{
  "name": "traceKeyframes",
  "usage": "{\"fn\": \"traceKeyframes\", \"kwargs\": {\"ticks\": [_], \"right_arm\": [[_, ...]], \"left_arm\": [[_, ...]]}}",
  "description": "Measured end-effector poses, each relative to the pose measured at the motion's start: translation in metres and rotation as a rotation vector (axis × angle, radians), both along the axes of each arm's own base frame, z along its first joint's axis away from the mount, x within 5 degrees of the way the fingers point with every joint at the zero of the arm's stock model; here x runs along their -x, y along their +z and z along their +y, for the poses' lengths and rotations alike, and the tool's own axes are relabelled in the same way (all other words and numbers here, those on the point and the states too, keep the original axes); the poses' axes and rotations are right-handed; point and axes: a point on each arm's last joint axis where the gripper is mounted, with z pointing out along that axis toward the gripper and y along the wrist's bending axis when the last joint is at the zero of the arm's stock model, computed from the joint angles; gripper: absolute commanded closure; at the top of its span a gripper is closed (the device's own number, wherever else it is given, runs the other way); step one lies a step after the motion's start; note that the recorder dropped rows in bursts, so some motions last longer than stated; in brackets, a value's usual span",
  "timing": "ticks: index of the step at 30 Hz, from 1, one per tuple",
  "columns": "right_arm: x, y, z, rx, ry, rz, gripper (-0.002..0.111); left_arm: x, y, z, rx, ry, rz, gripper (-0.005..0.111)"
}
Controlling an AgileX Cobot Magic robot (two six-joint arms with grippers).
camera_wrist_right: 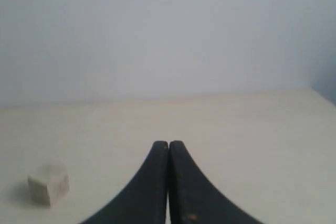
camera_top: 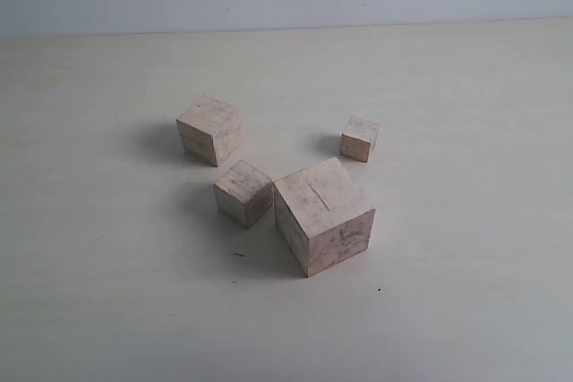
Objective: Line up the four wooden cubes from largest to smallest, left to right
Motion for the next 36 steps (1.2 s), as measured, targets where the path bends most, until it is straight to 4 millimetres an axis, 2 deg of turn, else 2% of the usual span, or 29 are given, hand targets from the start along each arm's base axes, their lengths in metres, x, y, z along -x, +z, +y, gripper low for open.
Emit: {"fn": "traceKeyframes", "kwargs": {"ticks": [5,14,16,19,22,25,28,32,35,36], "right_arm": [[0.001,0.021,-0.001,-0.034,-0.011,-0.226,0.108],[0.010,0.047,-0.004,-0.090,-0.027,-0.525,0.108],[0.011,0.050,-0.005,-0.125,-0.026,-0.540,0.108],[0.013,0.063,-0.005,-0.149,-0.017,-0.509,0.108],[0.016,0.091,-0.004,-0.154,-0.009,-0.483,0.108],[0.009,0.119,-0.003,-0.144,-0.003,-0.410,0.108],[-0.004,0.148,0.000,-0.136,0.005,-0.308,0.108],[-0.030,0.181,0.009,-0.179,0.056,-0.058,0.108],[-0.049,0.197,0.024,-0.135,0.188,0.096,0.108],[-0.056,0.196,0.032,-0.087,0.257,0.147,0.108]], "left_arm": [[0.000,0.000,0.000,0.000,0.000,0.000,0.107],[0.000,0.000,0.000,0.000,0.000,0.000,0.107],[0.000,0.000,0.000,0.000,0.000,0.000,0.107],[0.000,0.000,0.000,0.000,0.000,0.000,0.107],[0.000,0.000,0.000,0.000,0.000,0.000,0.107],[0.000,0.000,0.000,0.000,0.000,0.000,0.107],[0.000,0.000,0.000,0.000,0.000,0.000,0.107],[0.000,0.000,0.000,0.000,0.000,0.000,0.107],[0.000,0.000,0.000,-0.002,-0.001,0.000,0.107],[0.000,0.000,0.000,-0.002,-0.001,0.000,0.107]]}}
